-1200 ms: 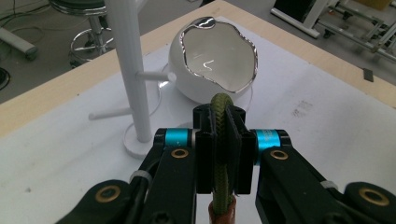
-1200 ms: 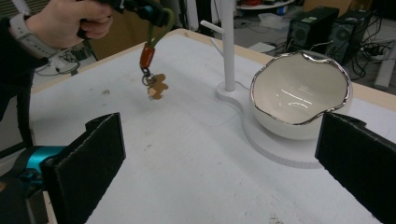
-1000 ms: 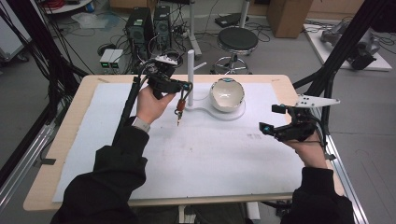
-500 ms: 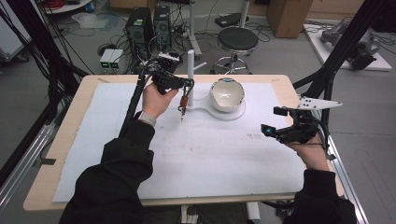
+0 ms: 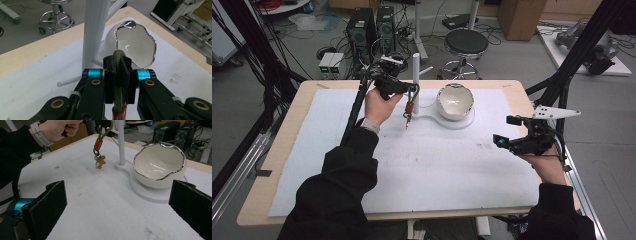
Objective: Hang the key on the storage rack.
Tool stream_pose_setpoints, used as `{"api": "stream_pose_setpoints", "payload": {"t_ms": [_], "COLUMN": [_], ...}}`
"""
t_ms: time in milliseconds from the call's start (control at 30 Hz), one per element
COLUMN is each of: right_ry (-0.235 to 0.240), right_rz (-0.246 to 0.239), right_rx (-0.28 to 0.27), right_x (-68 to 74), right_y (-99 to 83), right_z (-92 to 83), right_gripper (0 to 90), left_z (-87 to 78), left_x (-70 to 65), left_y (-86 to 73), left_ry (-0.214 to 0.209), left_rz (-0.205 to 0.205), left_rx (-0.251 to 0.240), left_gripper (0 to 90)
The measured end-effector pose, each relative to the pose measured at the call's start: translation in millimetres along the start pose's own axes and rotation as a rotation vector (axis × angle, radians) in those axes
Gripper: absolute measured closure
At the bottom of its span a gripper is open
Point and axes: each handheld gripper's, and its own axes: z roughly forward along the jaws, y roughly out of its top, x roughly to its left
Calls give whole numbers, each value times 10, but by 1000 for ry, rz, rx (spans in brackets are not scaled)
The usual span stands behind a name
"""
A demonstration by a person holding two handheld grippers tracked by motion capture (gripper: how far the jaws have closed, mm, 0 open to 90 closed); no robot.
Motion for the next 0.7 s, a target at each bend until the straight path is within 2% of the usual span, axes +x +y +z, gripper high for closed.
{"api": "stream_pose_setpoints", "payload": {"t_ms": [333, 467, 533, 600, 700], "right_ry": [2, 2, 3, 3, 1], "right_rz": [-2, -6, -4, -3, -5], "right_rx": [3, 5, 5, 8, 10], "right_x": [2, 6, 7, 10, 8], "right_y": [-2, -1, -1, -1, -1], "right_z": [8, 15, 18, 21, 23], "right_gripper": [9, 9, 9, 9, 9], "left_z": [-20, -41, -40, -41, -49], "left_x": [9, 26, 38, 62, 70], "left_y": [2, 11, 8, 4, -11], "left_ry": [15, 23, 35, 24, 10], "left_rz": [1, -4, -15, -33, -32], "left_rx": [-4, -18, -17, -4, -2], "left_gripper": [816, 761, 694, 558, 375]}}
